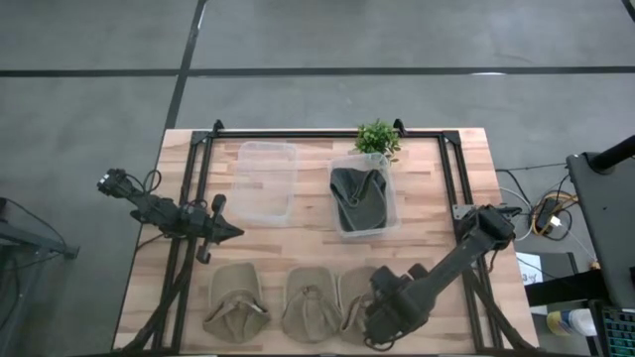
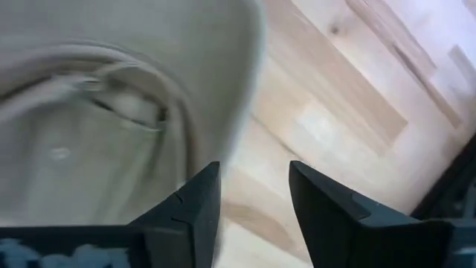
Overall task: Pick & Place hat
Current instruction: Put the right brown cap into the left transparent bin
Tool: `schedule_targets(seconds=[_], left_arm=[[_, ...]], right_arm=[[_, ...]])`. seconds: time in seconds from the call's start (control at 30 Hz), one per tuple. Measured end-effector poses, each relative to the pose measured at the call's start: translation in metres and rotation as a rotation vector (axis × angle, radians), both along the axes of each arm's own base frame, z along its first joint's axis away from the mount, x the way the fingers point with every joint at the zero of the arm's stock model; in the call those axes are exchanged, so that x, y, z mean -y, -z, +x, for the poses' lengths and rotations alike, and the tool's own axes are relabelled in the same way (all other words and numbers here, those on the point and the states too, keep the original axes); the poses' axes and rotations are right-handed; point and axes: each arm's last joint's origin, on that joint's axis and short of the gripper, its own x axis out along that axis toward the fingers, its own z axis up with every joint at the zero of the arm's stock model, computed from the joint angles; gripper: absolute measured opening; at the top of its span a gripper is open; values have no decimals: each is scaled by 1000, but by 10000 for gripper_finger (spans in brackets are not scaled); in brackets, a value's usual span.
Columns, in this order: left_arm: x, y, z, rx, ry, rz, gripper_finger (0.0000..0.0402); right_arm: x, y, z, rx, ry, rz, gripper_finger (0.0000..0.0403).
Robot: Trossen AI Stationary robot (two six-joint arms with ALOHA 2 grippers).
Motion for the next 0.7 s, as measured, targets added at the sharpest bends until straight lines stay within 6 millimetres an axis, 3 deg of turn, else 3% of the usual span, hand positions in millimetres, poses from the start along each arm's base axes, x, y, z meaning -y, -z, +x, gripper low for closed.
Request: schedule_targets(seconds=[0.43, 0.7], left_arm=[[0, -3, 0, 29, 1, -21, 0], [0, -3, 0, 29, 1, -21, 0]], right_arm=[[6, 26, -3, -24, -4, -19, 153], [4, 22, 0, 30, -6, 20, 161]])
